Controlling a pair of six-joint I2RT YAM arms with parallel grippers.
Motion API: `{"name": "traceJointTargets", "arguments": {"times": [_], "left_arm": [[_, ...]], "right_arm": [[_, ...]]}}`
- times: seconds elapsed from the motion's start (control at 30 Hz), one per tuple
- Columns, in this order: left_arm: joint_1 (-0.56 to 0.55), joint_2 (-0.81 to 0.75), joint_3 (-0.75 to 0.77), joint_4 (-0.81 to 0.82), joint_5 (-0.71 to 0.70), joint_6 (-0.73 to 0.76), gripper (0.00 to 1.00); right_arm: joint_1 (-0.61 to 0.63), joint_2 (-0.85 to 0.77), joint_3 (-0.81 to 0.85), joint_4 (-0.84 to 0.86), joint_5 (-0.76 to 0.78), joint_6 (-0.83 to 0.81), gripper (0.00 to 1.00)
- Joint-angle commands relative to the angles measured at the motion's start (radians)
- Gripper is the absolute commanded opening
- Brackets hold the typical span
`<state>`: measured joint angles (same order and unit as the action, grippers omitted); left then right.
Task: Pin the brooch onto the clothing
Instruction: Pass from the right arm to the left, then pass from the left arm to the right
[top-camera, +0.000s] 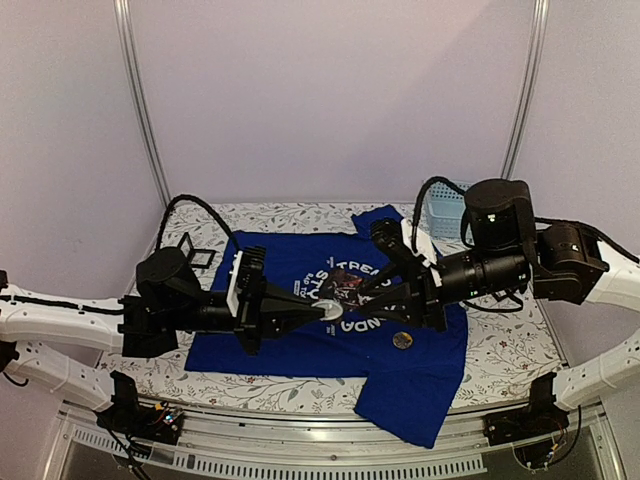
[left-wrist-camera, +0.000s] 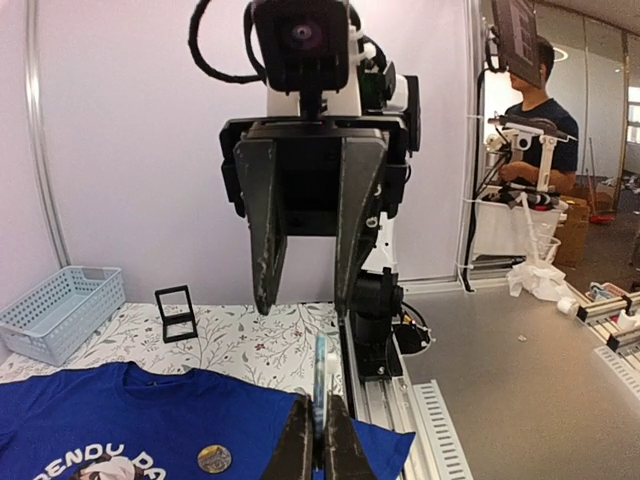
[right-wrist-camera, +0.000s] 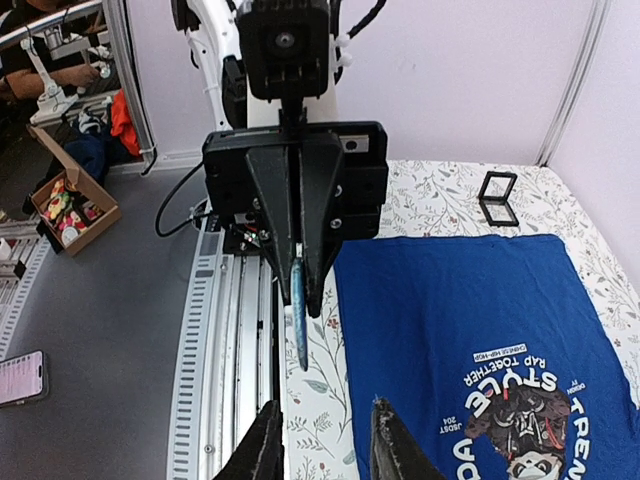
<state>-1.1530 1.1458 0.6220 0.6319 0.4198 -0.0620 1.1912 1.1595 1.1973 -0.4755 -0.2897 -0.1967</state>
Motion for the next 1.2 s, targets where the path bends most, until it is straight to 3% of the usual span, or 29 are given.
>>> {"name": "traceJointTargets", "arguments": {"times": [0.0, 0.2, 0.33, 0.43, 0.77, 0.93, 0.97, 1.03, 1.1, 1.17], "left_arm": [[-0.001, -0.02, -0.027, 0.174, -0.05, -0.029, 0.0], [-0.004, -0.02, -0.044, 0.24, -0.088, -0.053, 0.0], [-0.005, -0.013, -0.046, 0.261, -0.082, -0.059, 0.0], [-0.007, -0.012, -0.051, 0.262, -0.077, -0.057, 0.0], [-0.007, -0.027, -0.062, 0.253, -0.073, -0.048, 0.0], [-0.006, -0.039, -0.069, 0.242, -0.065, -0.055, 0.0], [-0.005, -0.051, -0.066, 0.221, -0.076, -0.053, 0.07], [-0.005, -0.079, -0.056, 0.154, -0.106, -0.035, 0.32], [-0.001, -0.109, -0.047, 0.085, -0.138, -0.016, 0.37], [0.0, -0.128, -0.038, 0.033, -0.161, -0.003, 0.29]], "right_arm": [[0.004, -0.055, -0.073, 0.273, 0.015, 0.081, 0.29], [0.004, -0.046, -0.174, 0.555, -0.031, 0.182, 0.43], [0.004, -0.013, -0.185, 0.611, -0.03, 0.192, 0.42], [0.004, 0.022, -0.168, 0.615, -0.07, 0.192, 0.37], [0.005, 0.055, -0.163, 0.622, -0.083, 0.192, 0.01], [0.005, 0.055, -0.158, 0.601, -0.077, 0.192, 0.0], [0.005, 0.053, -0.155, 0.577, -0.075, 0.19, 0.0], [0.005, 0.045, -0.147, 0.534, -0.074, 0.175, 0.0], [0.005, 0.033, -0.138, 0.493, -0.072, 0.154, 0.0], [0.005, 0.019, -0.132, 0.477, -0.069, 0.143, 0.0]]}}
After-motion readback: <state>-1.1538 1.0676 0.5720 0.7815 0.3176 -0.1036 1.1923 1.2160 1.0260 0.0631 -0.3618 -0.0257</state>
